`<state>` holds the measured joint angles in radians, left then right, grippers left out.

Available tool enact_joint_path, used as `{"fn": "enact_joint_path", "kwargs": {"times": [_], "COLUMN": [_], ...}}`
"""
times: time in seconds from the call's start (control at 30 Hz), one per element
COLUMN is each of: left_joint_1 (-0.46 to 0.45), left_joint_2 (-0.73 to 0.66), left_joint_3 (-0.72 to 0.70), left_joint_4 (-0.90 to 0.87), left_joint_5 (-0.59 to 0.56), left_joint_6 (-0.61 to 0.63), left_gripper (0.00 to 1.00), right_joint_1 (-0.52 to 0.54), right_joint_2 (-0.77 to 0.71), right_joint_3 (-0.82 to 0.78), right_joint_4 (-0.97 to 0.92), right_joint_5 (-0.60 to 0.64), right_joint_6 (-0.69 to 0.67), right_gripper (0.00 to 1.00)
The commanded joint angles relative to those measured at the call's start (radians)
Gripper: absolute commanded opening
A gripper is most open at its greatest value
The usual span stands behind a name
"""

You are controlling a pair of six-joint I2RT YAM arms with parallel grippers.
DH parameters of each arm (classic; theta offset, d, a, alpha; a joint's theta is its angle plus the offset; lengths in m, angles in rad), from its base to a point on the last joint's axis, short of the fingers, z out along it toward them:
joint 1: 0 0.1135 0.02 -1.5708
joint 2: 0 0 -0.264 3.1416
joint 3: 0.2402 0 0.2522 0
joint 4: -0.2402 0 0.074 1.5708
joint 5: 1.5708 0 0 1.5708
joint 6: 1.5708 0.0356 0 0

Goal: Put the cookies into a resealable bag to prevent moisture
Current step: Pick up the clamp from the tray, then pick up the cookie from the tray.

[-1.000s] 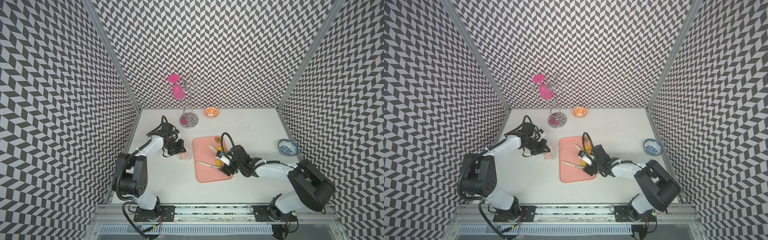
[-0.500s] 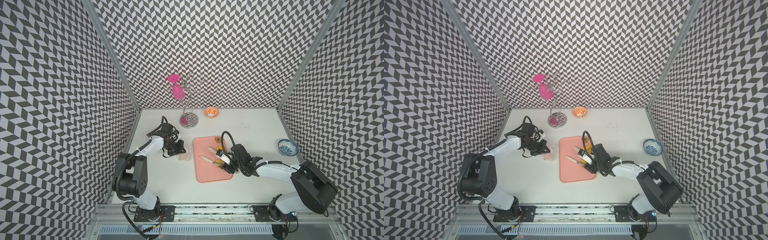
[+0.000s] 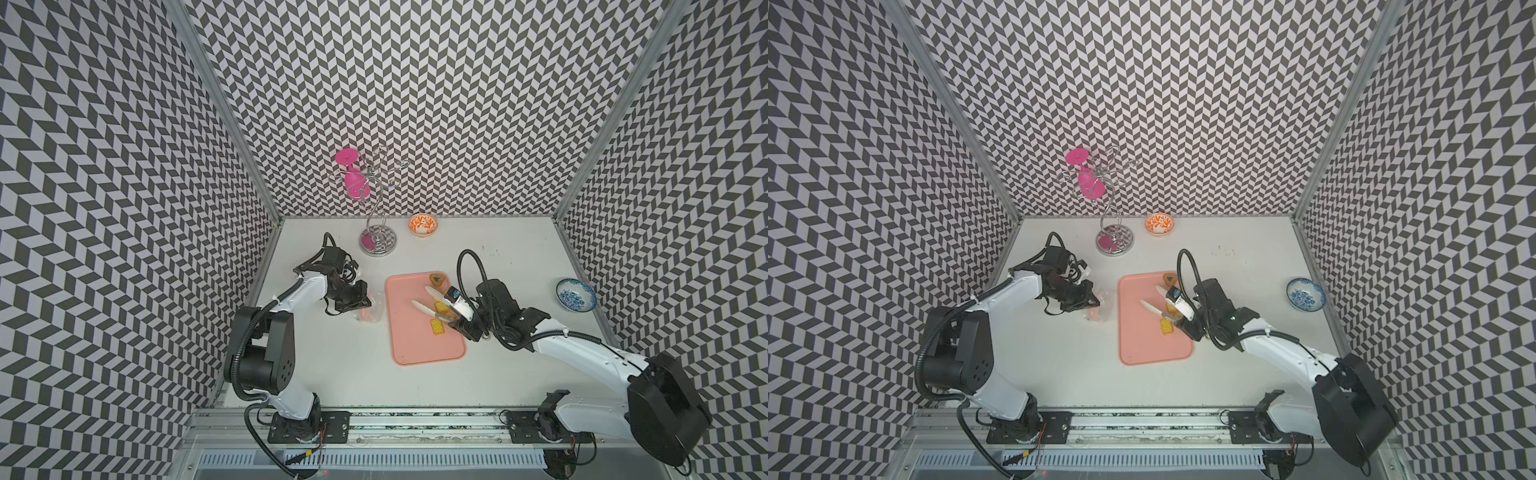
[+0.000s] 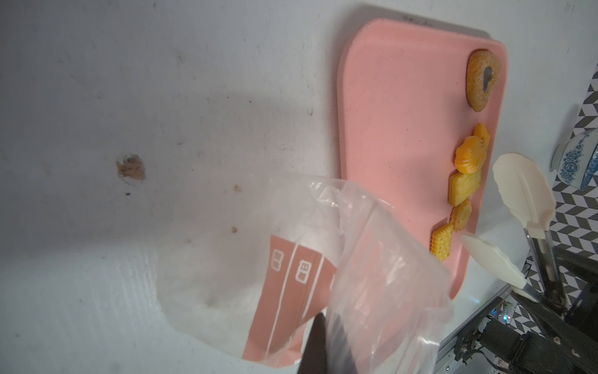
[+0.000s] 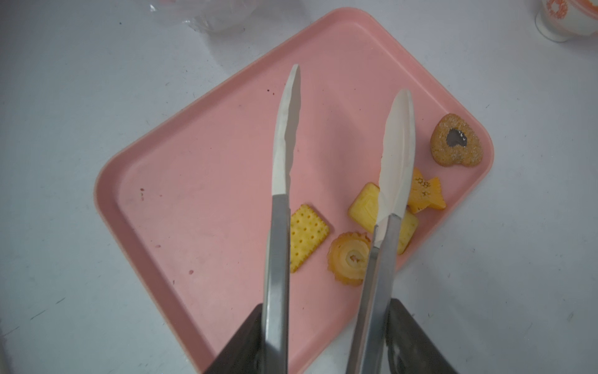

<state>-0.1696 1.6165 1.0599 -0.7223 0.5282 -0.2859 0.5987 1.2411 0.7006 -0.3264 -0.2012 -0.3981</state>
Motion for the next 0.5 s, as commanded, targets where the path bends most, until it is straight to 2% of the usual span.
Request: {"fn": "enact_joint_path", "kwargs": {"times": [0.0, 0.13, 0.2, 0.3, 0.37, 0.47], "left_joint_1": [0.005, 0.004, 0.005, 0.004, 0.004, 0.004], "left_joint_2": [0.005, 0.007, 0.008, 0.013, 0.014, 0.022], "left_joint_3": [0.031, 0.034, 0.035, 0.042, 0.048, 0.058], "left_joint_4": [-0.015, -0.019, -0.016, -0.02, -0.023, -0.027], "left_joint_5": [-0.004, 0.0, 0.001, 0.007, 0.007, 0.013], "left_joint_6": [0.011, 0.014, 0.012, 0.015, 0.024, 0.031], "left_gripper": [0.03, 0.03, 0.03, 0.03, 0.03, 0.03], "right_joint_1": [-0.01, 0.009, 0.009, 0.022, 0.061, 0.191], "right_joint_2": [-0.044, -0.123, -0.072, 0.013, 0.003, -0.019], "right_joint_3": [0.059, 0.076, 0.129, 0.207, 0.208, 0.235], "right_joint_4": [-0.196, -0.101, -0.153, -0.271, -0.269, -0.311], "right_joint_5": [-0.016, 0.032, 0.012, 0.007, 0.042, 0.211], "right_joint_6": [-0.014, 0.138, 0.17, 0.286, 0.377, 0.458], "right_gripper": [0.52, 0.51, 0.51, 0.49, 0.47, 0.48]}}
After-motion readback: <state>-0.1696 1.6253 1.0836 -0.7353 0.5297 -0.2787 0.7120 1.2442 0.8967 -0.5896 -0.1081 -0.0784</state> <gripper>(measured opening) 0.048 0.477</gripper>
